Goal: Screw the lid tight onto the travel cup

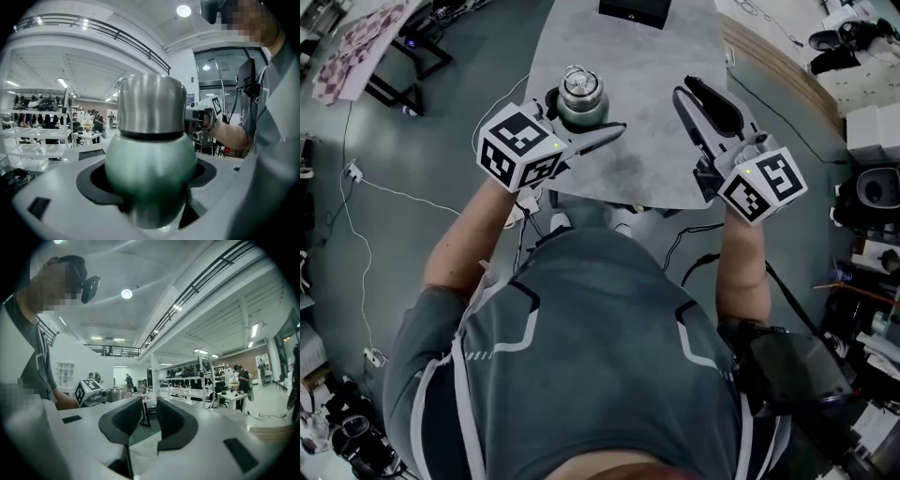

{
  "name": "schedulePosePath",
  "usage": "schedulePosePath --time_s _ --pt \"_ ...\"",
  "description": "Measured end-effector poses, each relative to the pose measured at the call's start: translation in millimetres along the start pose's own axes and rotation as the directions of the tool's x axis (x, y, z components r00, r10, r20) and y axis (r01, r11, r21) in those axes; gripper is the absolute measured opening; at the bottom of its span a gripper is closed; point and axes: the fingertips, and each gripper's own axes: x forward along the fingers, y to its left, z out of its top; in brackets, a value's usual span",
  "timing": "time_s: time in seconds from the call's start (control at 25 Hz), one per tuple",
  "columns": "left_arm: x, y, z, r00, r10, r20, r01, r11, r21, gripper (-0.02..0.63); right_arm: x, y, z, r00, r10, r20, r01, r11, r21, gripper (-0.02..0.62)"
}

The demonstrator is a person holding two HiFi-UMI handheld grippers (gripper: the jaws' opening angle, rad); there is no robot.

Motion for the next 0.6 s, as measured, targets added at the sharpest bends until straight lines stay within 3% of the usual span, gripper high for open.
schedulePosePath --time_s 0.24,0.6 --pt "15.0 30.0 -9.4 0.997 0.072 0.023 -0.072 0.997 -0.01 0.402 -8.9 -37.6 -22.4 0.991 -0.132 -0.031 0.132 0.991 -0.001 0.061" --pt "60.7 59.7 -51.5 0.989 0.149 0.017 -0.148 0.988 -0.043 0.402 -27.8 -93.4 -77.4 0.955 -0.28 -0.098 0.282 0.96 0.005 0.043"
